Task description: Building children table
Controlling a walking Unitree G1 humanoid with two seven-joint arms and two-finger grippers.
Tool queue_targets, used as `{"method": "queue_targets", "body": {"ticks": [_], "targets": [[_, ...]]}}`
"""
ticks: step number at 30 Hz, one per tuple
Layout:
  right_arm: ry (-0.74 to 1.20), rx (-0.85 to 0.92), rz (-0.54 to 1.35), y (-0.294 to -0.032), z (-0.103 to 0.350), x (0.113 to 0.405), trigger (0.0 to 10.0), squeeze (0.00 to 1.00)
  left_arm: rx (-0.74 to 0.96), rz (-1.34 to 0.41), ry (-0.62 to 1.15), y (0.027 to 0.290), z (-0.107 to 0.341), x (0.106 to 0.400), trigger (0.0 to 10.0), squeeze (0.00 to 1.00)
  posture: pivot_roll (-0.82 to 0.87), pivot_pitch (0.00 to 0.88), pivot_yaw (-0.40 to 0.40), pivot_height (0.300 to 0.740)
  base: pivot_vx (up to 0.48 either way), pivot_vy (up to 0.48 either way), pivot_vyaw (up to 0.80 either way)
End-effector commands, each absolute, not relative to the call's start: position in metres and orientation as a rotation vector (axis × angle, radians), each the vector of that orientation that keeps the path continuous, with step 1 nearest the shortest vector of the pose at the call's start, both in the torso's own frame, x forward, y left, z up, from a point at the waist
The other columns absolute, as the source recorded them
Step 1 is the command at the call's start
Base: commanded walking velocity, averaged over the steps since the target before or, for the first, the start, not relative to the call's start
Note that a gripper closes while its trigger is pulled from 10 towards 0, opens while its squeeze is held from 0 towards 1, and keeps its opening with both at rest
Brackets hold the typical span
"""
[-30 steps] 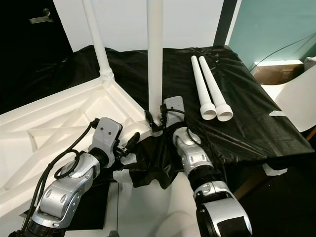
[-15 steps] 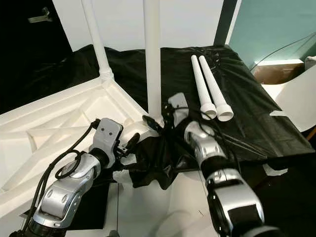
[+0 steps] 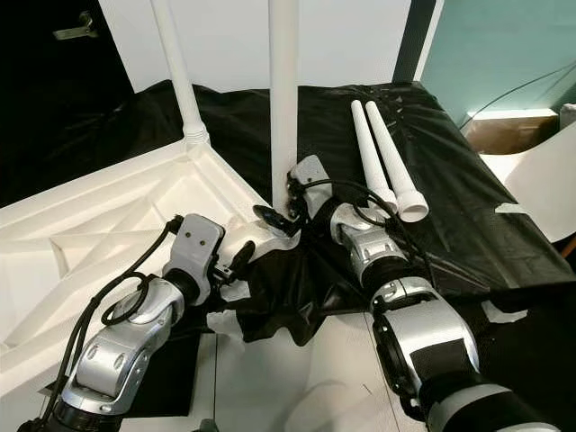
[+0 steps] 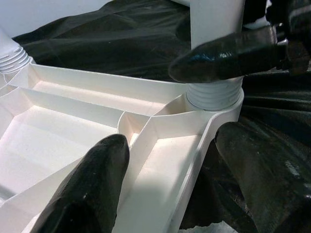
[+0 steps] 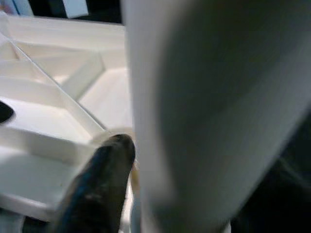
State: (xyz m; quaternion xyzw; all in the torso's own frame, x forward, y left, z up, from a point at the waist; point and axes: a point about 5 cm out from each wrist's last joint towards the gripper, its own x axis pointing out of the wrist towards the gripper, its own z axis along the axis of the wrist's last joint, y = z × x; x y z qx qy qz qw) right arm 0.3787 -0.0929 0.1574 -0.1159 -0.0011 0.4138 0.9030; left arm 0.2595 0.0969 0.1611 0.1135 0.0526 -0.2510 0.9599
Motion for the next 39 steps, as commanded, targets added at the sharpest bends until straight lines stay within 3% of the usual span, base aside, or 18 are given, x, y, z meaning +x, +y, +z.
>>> {"method": "queue_targets", "body": {"ticks": [1,11,28,33,34,35,39], "targets": [[0.033,-0.257,0.830,-0.094,0.154,0.380,0.0,0.00,0.243,-0.492,0.110,0.097,0.159,0.261,10.0,0.00,0.11,0.000,-0.016,0.740,0.000,0.000,0.00],[0.098,-0.184,0.679,-0.095,0.140,0.381,0.0,0.00,0.239,-0.487,0.109,0.096,0.159,0.263,10.0,0.00,0.09,0.000,-0.015,0.740,0.000,0.000,0.00],[0.132,-0.012,0.186,-0.066,0.126,0.376,0.0,0.00,0.233,-0.491,0.106,0.093,0.159,0.264,10.0,0.00,0.07,0.002,-0.018,0.740,0.000,0.000,0.00],[0.117,0.018,0.182,-0.059,0.126,0.372,0.0,0.00,0.233,-0.493,0.106,0.092,0.159,0.264,10.0,0.00,0.07,0.002,-0.020,0.740,0.000,0.000,0.00],[0.107,0.027,0.198,-0.058,0.127,0.371,3.8,0.00,0.234,-0.494,0.107,0.092,0.158,0.264,10.0,0.00,0.07,0.002,-0.020,0.740,0.000,0.000,0.00],[0.096,0.034,0.208,-0.059,0.128,0.372,10.0,0.00,0.235,-0.493,0.108,0.092,0.158,0.264,10.0,0.00,0.07,0.003,-0.020,0.740,0.000,0.000,0.00],[0.065,0.043,0.213,-0.066,0.134,0.374,10.0,0.00,0.239,-0.489,0.107,0.093,0.158,0.265,10.0,0.00,0.08,0.000,-0.021,0.740,0.000,0.000,0.00]]}}
